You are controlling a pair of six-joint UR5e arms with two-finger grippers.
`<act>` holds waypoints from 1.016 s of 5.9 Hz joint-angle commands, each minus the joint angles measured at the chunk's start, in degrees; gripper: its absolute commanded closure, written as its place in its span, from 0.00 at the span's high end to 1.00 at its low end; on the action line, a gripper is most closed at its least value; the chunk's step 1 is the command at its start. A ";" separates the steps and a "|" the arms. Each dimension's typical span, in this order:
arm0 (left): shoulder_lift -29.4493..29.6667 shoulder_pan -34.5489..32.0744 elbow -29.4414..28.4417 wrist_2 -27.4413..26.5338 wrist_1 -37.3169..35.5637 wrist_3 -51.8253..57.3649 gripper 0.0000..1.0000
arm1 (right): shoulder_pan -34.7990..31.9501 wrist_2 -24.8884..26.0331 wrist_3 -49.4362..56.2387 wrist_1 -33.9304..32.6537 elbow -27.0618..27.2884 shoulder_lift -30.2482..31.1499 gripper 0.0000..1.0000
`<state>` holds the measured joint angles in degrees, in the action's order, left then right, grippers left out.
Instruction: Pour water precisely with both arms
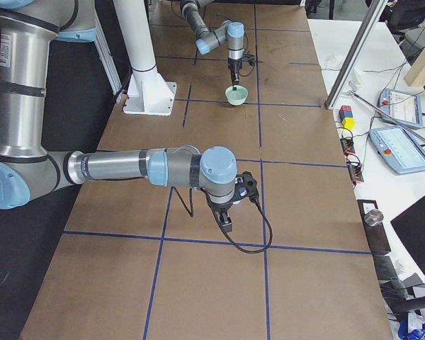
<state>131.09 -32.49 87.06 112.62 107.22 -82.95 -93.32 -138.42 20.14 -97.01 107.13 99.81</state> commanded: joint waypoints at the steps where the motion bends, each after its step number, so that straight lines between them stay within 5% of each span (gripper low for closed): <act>1: -6.17 -3.78 6.61 3.97 0.01 1.55 0.00 | 0.15 1.38 -0.36 -0.37 0.01 -1.27 1.00; 6: -26.72 -13.37 17.96 12.25 3.85 23.66 0.00 | 3.48 5.70 -0.27 -0.46 -0.17 0.91 1.00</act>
<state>108.89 -44.03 103.99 123.22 109.06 -64.07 -90.75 -132.94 19.86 -97.47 107.00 100.31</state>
